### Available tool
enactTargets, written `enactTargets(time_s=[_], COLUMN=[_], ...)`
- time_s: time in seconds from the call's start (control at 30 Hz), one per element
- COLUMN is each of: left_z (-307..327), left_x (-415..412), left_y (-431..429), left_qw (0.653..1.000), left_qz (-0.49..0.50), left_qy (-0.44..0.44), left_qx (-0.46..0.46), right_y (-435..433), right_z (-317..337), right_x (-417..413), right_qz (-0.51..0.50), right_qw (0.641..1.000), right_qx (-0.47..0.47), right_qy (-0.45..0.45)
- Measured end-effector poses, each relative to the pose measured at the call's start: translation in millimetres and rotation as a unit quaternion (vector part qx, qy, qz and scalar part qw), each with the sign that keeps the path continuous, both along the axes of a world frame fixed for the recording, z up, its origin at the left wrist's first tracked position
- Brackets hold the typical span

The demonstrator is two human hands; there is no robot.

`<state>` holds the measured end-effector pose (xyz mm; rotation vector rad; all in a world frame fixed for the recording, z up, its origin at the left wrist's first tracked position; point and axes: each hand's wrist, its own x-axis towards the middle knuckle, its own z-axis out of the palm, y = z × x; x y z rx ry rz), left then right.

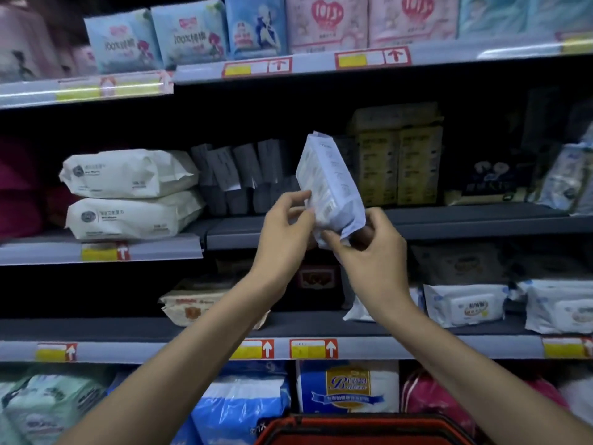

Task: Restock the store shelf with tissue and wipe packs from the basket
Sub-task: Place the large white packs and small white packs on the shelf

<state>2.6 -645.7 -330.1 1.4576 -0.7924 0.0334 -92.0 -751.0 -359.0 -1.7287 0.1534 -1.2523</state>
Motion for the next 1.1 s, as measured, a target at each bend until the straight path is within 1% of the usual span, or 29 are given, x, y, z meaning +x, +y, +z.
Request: enactTargets(time_s=[0.07, 0.13, 0.23, 0.3, 0.37, 0.43, 0.53, 0.6, 0.67, 0.83, 1.0, 1.1], left_z=[7.6, 14.8, 24.2, 34.4, 44.6, 54.9, 58.0, 56.5, 56.2, 57.3, 54.6, 53.7], left_x=[10.6, 24.0, 45.7, 55.6, 69.9, 86.8, 99.3, 99.0, 97.5, 94.9, 91.8, 83.0], left_y=[-0.4, -3.3, -13.0, -19.4, -28.4, -38.9, -48.0, -48.4, -47.5, -40.8, -24.9, -13.4], left_qw=[0.999, 0.995, 0.991, 0.992, 0.997, 0.997, 0.994, 0.991, 0.991, 0.989, 0.987, 0.984], left_qz=[0.011, 0.048, 0.066, 0.06, 0.049, 0.05, 0.055, 0.051, 0.049, 0.046, 0.049, 0.061], left_qy=[-0.02, -0.058, -0.065, -0.056, -0.018, 0.031, 0.062, 0.082, 0.087, 0.087, 0.086, 0.054], left_qx=[0.025, 0.068, 0.099, 0.091, 0.057, 0.041, 0.07, 0.088, 0.09, 0.11, 0.128, 0.161], right_y=[-2.7, -7.7, -15.7, -20.8, -24.9, -29.4, -34.8, -35.2, -35.1, -36.8, -35.6, -37.5], right_z=[7.1, 12.3, 26.8, 41.2, 56.6, 71.3, 85.2, 86.9, 86.1, 83.7, 84.5, 84.9], right_x=[23.8, 49.1, 82.5, 102.4, 122.8, 144.7, 167.6, 172.0, 171.4, 159.6, 131.1, 112.4], right_qz=[-0.039, -0.079, -0.099, -0.117, -0.128, -0.142, -0.16, -0.169, -0.174, -0.15, -0.124, -0.113], right_qw=[0.999, 0.997, 0.994, 0.992, 0.989, 0.985, 0.967, 0.953, 0.945, 0.94, 0.942, 0.939], right_qx=[-0.009, -0.023, -0.041, -0.056, -0.066, -0.081, -0.111, -0.128, -0.139, -0.153, -0.17, -0.188], right_qy=[-0.002, -0.006, -0.011, 0.002, 0.013, 0.05, 0.165, 0.218, 0.238, 0.264, 0.26, 0.264])
